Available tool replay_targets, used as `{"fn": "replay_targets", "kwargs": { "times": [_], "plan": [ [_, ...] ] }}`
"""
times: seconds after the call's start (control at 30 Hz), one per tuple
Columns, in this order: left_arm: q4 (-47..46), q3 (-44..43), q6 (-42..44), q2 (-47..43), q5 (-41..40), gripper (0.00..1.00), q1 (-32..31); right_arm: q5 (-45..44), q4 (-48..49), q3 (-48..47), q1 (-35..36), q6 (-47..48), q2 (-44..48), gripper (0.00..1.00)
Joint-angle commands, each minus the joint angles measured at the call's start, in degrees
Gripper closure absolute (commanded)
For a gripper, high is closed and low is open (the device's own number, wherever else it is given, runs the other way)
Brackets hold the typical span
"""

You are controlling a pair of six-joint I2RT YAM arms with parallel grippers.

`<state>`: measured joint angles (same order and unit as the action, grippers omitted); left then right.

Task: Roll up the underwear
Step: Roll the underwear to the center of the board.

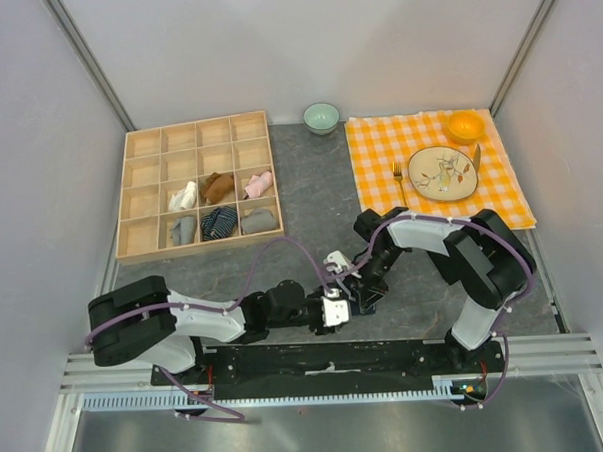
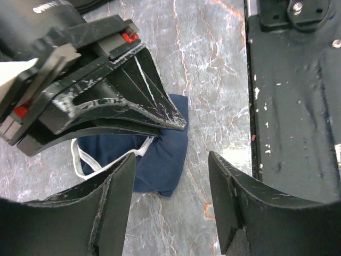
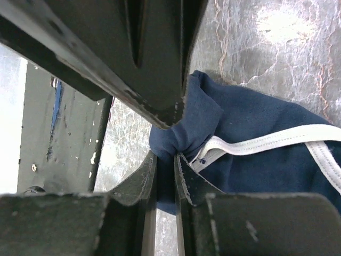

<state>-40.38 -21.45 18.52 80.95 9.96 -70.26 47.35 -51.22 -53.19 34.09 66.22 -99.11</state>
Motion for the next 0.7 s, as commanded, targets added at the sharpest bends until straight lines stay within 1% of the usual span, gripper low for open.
{"fn": "replay_targets", "kwargs": {
  "times": [0.0,0.23,0.43,0.53,0.57,0.63,0.67],
  "plan": [
    [5.31,-3.33,7.49,3.69,-4.06,0.37,-1.37,-1.12,-2.48,-0.07,0.10,1.81,-1.44,0.80],
    [8.21,-7.46,10.65,8.78,-6.61,0.37,-2.51,-0.86,-3.44,-0.42,-0.68,2.25,-2.66,0.80],
    [8.39,-8.25,10.92,12.30,-9.69,0.41,-3.13,-0.51,-4.32,-0.69,-1.13,2.95,-3.46,0.80],
    [8.04,-8.17,10.92,13.53,-12.85,0.45,-3.22,-0.51,-4.59,-0.78,-1.22,3.13,-3.72,0.79],
    [8.04,-8.25,10.83,13.88,-13.29,0.48,-3.22,-0.51,-4.68,-0.78,-1.30,3.13,-3.81,0.79],
    [8.21,-8.43,10.92,14.58,-14.00,0.52,-3.13,-0.51,-4.85,-0.86,-1.39,3.30,-3.81,0.79],
    [8.56,-8.69,10.83,14.76,-14.09,0.56,-3.13,-0.51,-4.85,-0.86,-1.39,3.39,-3.81,0.79]
  ]
}}
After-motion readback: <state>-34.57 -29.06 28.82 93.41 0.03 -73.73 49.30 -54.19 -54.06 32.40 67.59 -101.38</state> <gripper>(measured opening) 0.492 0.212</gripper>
